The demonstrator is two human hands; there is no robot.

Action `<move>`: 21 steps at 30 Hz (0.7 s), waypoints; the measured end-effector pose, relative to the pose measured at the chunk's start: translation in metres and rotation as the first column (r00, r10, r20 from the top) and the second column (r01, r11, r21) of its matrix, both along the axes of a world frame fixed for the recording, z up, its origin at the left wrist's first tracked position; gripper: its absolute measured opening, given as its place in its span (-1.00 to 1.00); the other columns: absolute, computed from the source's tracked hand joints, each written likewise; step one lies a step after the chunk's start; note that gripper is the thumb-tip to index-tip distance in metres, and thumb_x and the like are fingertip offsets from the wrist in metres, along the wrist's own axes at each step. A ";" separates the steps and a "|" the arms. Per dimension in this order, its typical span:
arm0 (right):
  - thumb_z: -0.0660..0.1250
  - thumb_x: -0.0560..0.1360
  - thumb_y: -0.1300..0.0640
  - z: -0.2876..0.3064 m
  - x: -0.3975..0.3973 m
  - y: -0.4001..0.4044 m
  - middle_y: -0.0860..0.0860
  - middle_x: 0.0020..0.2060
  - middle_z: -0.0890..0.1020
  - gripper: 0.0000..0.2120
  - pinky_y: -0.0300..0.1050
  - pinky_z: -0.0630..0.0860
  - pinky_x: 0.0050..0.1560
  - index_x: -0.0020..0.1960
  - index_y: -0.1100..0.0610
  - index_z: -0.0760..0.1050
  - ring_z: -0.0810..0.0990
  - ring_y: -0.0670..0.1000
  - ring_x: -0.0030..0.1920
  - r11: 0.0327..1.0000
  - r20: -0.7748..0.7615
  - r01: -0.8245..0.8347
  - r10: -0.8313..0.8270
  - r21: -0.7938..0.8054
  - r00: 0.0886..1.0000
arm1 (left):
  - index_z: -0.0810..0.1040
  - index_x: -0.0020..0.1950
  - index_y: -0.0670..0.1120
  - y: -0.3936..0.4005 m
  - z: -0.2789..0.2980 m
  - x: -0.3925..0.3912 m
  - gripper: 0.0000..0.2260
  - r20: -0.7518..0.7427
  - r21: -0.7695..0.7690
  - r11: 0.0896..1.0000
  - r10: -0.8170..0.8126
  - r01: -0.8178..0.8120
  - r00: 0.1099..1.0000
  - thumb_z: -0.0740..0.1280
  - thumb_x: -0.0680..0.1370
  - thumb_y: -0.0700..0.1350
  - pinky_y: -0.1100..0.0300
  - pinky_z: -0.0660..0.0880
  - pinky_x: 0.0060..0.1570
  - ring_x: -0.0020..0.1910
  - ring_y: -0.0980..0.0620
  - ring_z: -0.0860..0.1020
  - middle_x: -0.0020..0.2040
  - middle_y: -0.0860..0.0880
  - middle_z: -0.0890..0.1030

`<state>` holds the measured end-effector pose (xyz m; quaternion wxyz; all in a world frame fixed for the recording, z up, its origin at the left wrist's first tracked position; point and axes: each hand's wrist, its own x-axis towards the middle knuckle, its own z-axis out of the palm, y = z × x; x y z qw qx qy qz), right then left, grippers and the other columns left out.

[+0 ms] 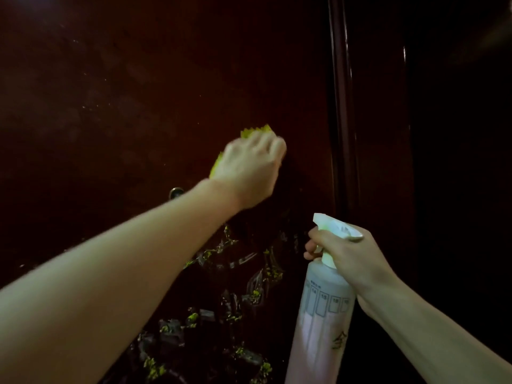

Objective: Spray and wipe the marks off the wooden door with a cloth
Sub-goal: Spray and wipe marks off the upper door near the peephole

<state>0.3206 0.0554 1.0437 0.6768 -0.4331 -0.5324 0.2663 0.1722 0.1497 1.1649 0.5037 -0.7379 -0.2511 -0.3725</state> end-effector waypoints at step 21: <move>0.37 0.44 0.18 -0.005 0.011 -0.005 0.10 -0.37 0.68 -0.90 -0.04 0.55 -0.07 -0.18 0.02 0.63 0.70 0.07 -0.18 0.998 0.069 0.051 -0.049 -0.021 0.996 | 0.46 0.14 -0.09 0.001 -0.045 0.033 -0.81 -0.424 -0.037 0.999 -0.022 0.007 0.905 0.29 0.54 -0.13 0.15 0.45 -0.11 -0.01 0.00 0.51 0.06 -0.03 0.53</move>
